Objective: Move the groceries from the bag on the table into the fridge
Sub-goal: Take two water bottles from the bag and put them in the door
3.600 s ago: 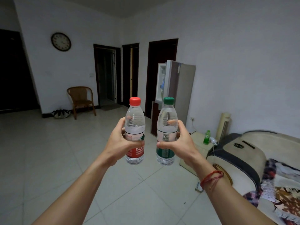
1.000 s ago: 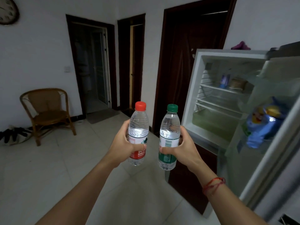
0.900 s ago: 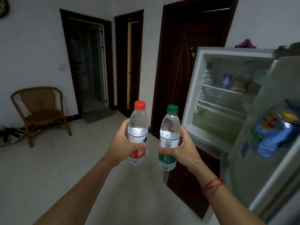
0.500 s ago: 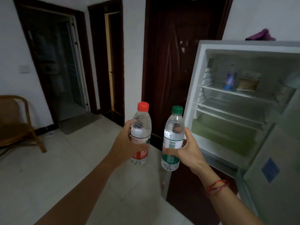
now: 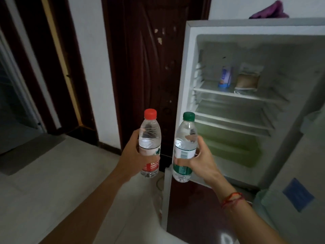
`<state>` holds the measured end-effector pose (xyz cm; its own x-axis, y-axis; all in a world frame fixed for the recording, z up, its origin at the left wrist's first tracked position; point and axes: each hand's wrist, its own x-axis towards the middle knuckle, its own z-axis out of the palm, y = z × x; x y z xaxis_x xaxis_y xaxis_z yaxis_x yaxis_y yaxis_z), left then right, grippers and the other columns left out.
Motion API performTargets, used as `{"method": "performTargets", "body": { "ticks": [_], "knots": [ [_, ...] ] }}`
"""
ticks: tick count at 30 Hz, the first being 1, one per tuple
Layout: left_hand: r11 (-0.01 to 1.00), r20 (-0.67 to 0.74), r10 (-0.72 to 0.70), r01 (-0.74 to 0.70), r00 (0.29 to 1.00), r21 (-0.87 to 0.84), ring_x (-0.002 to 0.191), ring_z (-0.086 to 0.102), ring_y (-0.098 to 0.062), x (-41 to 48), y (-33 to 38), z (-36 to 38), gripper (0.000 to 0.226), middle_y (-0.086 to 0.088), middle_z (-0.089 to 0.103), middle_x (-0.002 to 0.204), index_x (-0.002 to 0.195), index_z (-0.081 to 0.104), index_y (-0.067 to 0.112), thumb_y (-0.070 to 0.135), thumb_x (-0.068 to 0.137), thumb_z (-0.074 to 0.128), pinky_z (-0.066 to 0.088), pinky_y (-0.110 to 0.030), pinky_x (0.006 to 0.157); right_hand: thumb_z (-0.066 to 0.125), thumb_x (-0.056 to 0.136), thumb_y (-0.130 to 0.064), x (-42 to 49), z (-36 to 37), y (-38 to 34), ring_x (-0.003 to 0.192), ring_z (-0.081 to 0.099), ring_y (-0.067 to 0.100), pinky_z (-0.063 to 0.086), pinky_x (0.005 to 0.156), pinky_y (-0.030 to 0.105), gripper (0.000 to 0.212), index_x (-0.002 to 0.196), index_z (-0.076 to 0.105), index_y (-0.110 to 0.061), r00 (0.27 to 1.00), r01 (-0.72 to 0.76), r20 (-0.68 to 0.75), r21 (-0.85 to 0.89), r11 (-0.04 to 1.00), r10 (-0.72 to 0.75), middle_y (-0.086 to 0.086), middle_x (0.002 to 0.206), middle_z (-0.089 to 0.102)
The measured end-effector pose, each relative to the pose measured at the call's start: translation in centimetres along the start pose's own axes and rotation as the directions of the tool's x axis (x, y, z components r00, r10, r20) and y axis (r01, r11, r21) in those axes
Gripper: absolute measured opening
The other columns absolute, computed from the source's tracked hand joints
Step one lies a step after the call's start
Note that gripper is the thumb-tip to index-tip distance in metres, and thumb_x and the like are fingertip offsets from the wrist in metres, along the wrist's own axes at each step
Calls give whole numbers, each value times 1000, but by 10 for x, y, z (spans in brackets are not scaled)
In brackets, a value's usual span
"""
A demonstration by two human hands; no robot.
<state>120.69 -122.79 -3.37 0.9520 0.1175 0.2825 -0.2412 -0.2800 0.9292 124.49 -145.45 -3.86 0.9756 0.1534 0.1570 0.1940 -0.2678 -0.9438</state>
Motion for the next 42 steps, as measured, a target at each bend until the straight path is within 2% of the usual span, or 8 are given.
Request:
{"method": "performTargets", "body": {
  "ticks": [4,9,15,19,22,32,36,42],
  "knots": [
    [1000,117,9,-7,993,-20,106,67,-9,71,-11,35,80,5,69,115,133,49,26,0,67,86,55,-29,86,91,63,-6,50,-29,11,85,70,0,56,69,22,71,116,54,-35,995,-28,-92,-9,1000,27,-16,93,73],
    [993,262,16,15,965,-117,105,70,-16,145,-19,89,81,3,72,114,130,52,27,-9,65,84,57,-38,88,91,61,-6,90,-70,29,91,71,7,59,79,32,76,120,54,-36,971,-70,-233,-53,996,56,-12,104,72],
    [982,441,59,26,895,-185,102,70,-16,198,-17,163,81,6,72,111,121,54,38,0,59,90,56,-41,89,92,59,-11,93,-124,49,90,72,8,61,82,37,74,115,54,-40,898,-159,-430,-111,981,97,-16,101,72],
    [975,569,77,57,819,-214,97,71,-9,216,-16,212,77,14,73,106,114,55,42,8,56,93,57,-34,84,93,61,-13,76,-147,58,92,70,3,59,78,28,74,115,52,-43,816,-241,-560,-101,965,145,-16,102,71],
    [968,672,112,73,732,-242,98,70,-9,224,-16,244,80,10,73,107,122,53,36,1,60,90,57,-37,85,93,60,-20,61,-154,61,98,70,8,61,84,36,76,118,51,-43,743,-305,-647,-100,947,171,-13,108,70],
    [947,899,227,133,375,-294,101,71,-17,202,-11,308,72,3,73,109,114,54,41,7,62,90,57,-47,90,95,60,-25,-11,-128,50,95,72,5,60,89,40,86,131,49,-37,368,-476,-903,22,879,222,-13,109,72],
    [940,931,277,134,239,-314,105,69,-20,175,-6,321,76,2,71,114,127,53,29,6,65,89,55,-51,93,94,62,-26,-44,-112,47,96,72,9,60,90,44,79,126,49,-35,240,-526,-939,88,846,246,-9,108,72],
    [932,931,312,129,192,-339,103,68,-15,135,-1,338,77,5,70,112,125,54,29,-1,63,89,55,-45,94,93,59,-36,-84,-101,49,106,69,21,57,94,49,86,131,46,-36,151,-553,-954,137,822,260,-3,120,69]
  ]
}}
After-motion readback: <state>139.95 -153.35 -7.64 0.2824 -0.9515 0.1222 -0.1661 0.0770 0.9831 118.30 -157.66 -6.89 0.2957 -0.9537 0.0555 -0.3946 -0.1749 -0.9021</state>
